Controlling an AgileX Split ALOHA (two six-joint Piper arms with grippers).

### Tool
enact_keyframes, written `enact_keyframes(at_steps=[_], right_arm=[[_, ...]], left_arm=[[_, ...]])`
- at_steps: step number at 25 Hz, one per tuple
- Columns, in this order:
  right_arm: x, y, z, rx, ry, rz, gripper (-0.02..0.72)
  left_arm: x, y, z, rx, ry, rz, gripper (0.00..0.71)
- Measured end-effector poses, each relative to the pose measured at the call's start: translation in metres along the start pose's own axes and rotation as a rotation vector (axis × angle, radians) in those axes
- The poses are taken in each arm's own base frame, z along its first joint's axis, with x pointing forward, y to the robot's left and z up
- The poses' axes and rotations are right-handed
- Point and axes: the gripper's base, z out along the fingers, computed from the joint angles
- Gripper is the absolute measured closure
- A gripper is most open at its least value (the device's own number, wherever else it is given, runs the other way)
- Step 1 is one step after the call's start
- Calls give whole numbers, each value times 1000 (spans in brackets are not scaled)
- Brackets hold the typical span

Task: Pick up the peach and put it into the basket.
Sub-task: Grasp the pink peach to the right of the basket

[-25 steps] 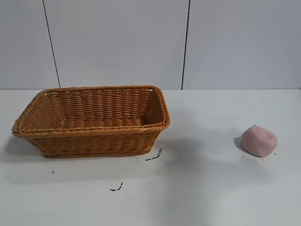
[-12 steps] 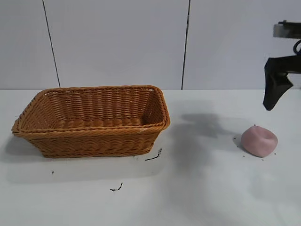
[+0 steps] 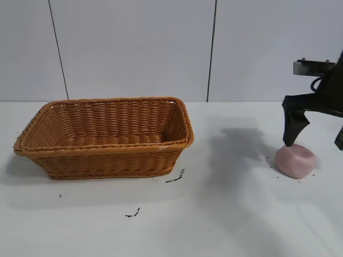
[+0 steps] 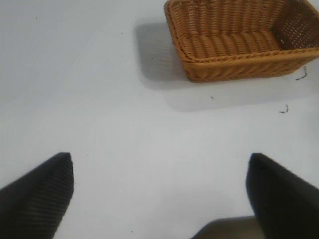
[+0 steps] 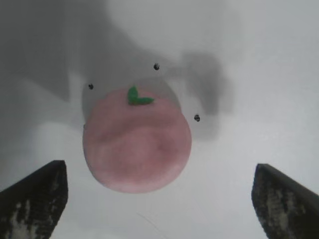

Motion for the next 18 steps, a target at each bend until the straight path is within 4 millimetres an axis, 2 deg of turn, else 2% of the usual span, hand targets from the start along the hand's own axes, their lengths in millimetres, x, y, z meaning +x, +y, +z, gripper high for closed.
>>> enact_keyframes(at_steps=[3,13,18], right_arm=[[-2,11,2,10,-19,-43,14],[-5,8,3,50,-42,-46,14],[-4,6,23,53,-17,-32,14]], left_arm=[[0,0,0,0,0,0,18],[0,0,0,0,0,0,18],[0,0,0,0,0,0,18]])
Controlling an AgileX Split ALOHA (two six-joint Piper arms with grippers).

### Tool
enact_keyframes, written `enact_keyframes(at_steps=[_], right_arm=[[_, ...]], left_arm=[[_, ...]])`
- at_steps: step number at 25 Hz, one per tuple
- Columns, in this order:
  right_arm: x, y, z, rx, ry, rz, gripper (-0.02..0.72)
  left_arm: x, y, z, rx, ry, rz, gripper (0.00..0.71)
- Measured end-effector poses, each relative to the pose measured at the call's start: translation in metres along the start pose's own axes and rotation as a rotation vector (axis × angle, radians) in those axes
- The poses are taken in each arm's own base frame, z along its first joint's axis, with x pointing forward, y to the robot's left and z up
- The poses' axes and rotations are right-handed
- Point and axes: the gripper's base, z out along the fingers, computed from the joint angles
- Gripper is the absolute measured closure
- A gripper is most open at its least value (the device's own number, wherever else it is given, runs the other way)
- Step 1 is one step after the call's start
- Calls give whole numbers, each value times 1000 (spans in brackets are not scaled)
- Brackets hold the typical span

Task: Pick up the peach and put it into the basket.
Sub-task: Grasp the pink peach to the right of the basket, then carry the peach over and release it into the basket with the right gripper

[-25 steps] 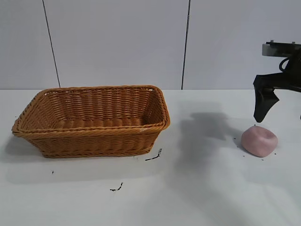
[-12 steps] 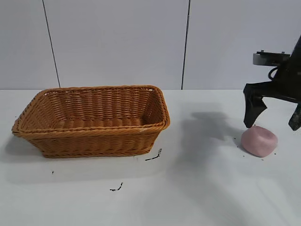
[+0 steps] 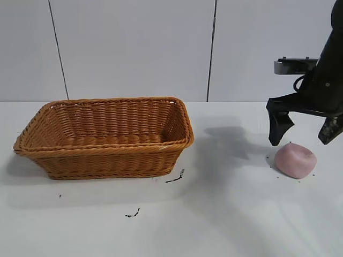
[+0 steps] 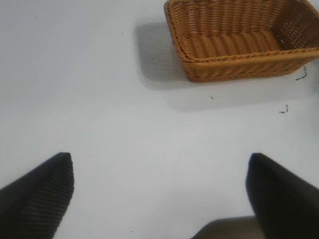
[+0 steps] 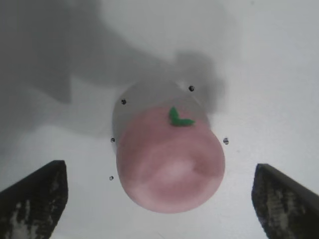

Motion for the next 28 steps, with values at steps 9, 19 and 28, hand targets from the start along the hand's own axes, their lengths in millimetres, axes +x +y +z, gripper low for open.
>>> enact_keyframes(at_steps=[9,19,28], right_arm=[[4,0,18,-1,49,1,59],[-15,-2,-6,8,63,-15,671],[-76,5,-113,14,-163,-35,678]], left_arm=[[0,0,0,0,0,0,18],[0,0,0,0,0,0,18],[0,0,0,0,0,0,18]])
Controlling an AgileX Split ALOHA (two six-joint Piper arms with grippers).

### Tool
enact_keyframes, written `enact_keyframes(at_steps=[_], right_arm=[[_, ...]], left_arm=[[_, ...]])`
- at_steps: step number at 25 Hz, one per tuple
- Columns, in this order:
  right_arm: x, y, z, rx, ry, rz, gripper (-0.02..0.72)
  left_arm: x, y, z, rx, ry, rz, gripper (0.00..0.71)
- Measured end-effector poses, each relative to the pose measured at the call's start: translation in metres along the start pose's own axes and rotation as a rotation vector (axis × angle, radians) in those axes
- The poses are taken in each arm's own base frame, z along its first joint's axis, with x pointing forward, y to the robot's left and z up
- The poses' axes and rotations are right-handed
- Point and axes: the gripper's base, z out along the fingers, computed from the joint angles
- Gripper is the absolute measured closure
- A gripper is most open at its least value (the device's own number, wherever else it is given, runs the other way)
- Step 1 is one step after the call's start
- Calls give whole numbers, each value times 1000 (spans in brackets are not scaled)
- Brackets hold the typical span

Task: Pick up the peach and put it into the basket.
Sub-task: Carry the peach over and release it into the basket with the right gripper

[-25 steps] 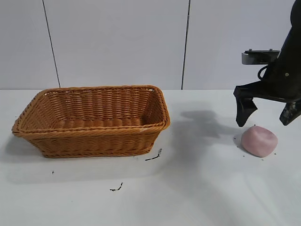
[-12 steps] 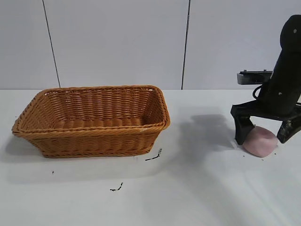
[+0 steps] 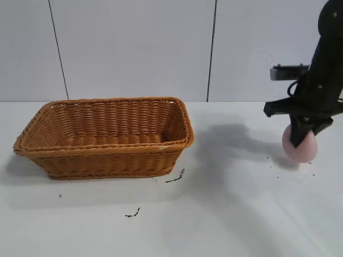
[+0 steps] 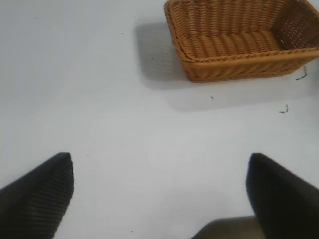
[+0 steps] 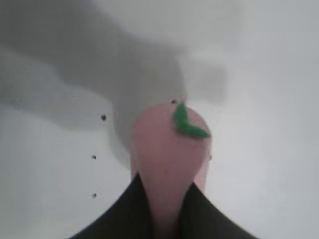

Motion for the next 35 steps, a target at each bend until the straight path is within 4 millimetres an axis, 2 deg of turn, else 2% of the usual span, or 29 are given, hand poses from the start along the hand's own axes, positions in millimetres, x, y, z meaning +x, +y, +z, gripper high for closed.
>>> enact_keyframes(at_steps=[3,4,5,10,14,16,19,20,21,25,30,32,33,35], right_arm=[[-12,21,-17,-17,-33,-35,678],[-12,21,-17,-17,-33,-35,678],[-14,30,-21,-25,-40,-50,678],[-22,93,-42,-86,-110,-176,678],[-20,151,-55,-150,-186,-287,678],[-17,179,-55,-180,-208,-337,680],[-7,219,-38,-218,-204,-408,680],[-4,228,-27,-223,-190,-424,680],[2,246,-5,-232,-167,-456,680],[16,269,43,-235,-115,-544,680],[27,280,91,-231,-82,-578,668],[30,281,99,-229,-69,-580,622],[31,281,103,-228,-63,-580,572],[31,281,103,-228,-62,-581,403]], left_arm=[[0,0,0,0,0,0,18],[0,0,0,0,0,0,18],[0,0,0,0,0,0,18],[0,0,0,0,0,0,18],[0,0,0,0,0,0,18],[0,0,0,0,0,0,18],[0,0,0,0,0,0,18],[0,0,0,0,0,0,18],[0,0,0,0,0,0,18],[0,0,0,0,0,0,18],[0,0,0,0,0,0,18],[0,0,0,0,0,0,18],[0,0,0,0,0,0,18],[0,0,0,0,0,0,18]])
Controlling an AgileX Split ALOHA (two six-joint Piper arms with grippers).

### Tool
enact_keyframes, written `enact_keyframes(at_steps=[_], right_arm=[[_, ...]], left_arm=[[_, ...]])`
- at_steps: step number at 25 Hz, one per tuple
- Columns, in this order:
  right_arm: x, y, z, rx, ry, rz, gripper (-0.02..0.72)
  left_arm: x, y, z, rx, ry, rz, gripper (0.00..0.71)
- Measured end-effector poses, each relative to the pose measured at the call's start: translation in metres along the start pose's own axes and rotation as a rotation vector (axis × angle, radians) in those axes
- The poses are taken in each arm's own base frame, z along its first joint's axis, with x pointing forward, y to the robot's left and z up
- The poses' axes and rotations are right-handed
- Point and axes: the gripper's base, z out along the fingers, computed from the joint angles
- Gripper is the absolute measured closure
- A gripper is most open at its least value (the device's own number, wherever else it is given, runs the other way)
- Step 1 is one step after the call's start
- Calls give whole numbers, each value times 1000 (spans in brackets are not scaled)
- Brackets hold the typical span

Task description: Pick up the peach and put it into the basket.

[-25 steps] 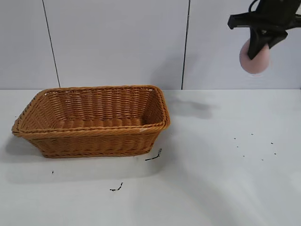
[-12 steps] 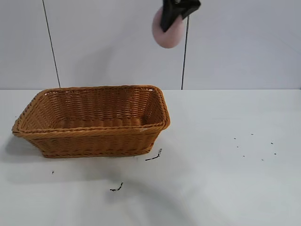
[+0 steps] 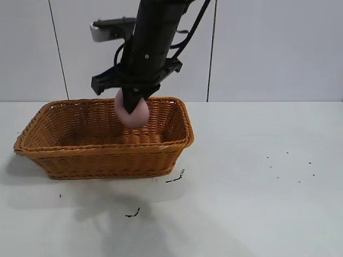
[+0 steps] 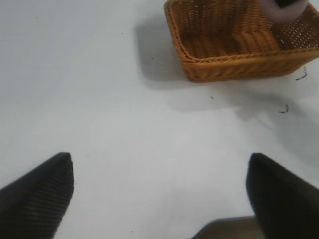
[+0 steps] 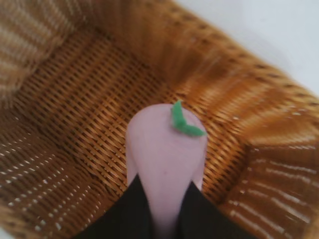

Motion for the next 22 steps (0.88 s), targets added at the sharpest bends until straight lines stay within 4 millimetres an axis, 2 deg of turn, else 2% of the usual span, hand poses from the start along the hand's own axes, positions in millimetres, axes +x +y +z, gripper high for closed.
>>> enact_keyframes(at_steps=[1,3,5,8,11,14,16,19,22], right_arm=[[0,0,0,0,-2,0,286],[-2,0,-3,2,-15,0,107],[-5,-1,-10,4,-33,2,47],[-16,-2,-29,8,-73,21,20],[-31,-3,-59,12,-127,45,15],[-45,-13,-86,24,-186,75,15],[-49,-25,-98,37,-206,103,14],[-47,-55,-106,72,-215,152,14],[-33,-98,-109,115,-188,227,14]], left_arm=[[0,0,0,0,0,0,18],[0,0,0,0,0,0,18],[0,0,0,0,0,0,18],[0,0,0,0,0,0,18],[0,0,0,0,0,0,18],[0,0,0,0,0,0,18],[0,0,0,0,0,0,18],[0,0,0,0,0,0,18],[0,0,0,0,0,0,18]])
